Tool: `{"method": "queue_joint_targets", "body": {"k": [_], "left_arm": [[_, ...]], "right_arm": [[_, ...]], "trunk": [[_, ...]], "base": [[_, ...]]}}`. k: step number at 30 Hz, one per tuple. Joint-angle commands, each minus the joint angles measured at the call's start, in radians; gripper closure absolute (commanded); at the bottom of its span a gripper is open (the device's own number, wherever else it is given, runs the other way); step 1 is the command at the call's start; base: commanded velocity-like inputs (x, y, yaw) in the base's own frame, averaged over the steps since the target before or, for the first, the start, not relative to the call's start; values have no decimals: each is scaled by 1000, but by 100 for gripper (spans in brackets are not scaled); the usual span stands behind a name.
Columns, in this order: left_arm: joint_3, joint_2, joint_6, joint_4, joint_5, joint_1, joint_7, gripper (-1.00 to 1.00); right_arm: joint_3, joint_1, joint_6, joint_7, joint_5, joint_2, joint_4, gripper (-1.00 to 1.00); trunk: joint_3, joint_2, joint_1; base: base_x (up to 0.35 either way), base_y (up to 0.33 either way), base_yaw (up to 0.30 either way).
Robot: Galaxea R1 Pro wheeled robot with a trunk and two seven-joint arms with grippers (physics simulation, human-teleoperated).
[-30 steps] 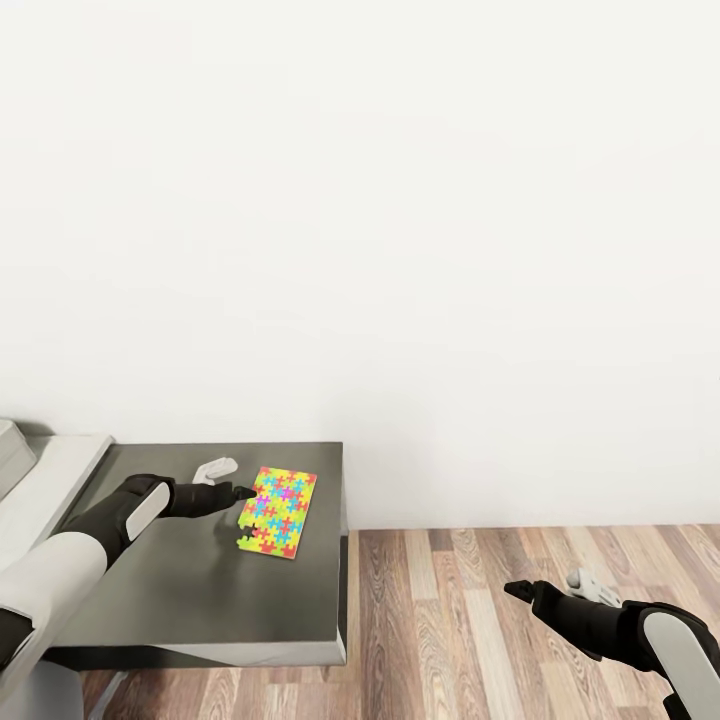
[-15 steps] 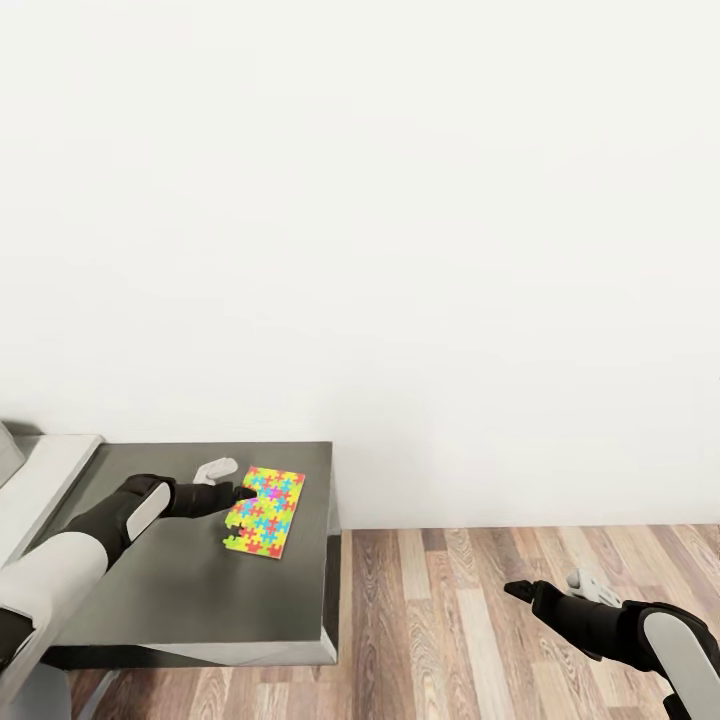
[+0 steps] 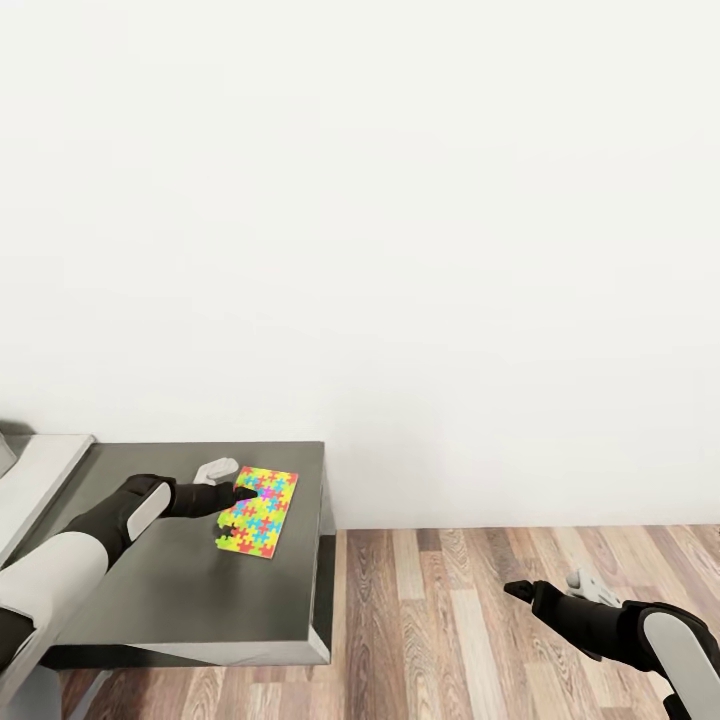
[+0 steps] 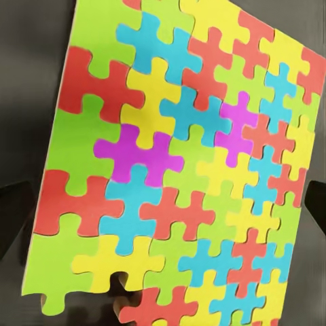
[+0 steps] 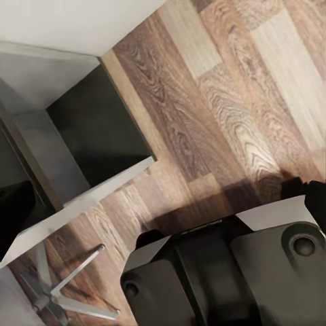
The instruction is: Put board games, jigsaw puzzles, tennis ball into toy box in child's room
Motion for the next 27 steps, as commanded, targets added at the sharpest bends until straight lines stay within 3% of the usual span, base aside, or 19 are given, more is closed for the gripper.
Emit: {"method": "queue_joint_targets", "body": {"k": [1, 27], "left_arm": [[-4, 1, 4, -1, 4, -1, -1, -100], [-4, 1, 4, 0, 4, -1, -3, -100]], "right_arm": [[0, -1, 3, -10, -10, 0, -1, -100], [-1, -2, 3, -10, -10, 0, -1, -100]], "trunk": [[-2, -2, 1], [-2, -2, 1]], "base": [[0, -148, 0], [-5, -58, 0]]}}
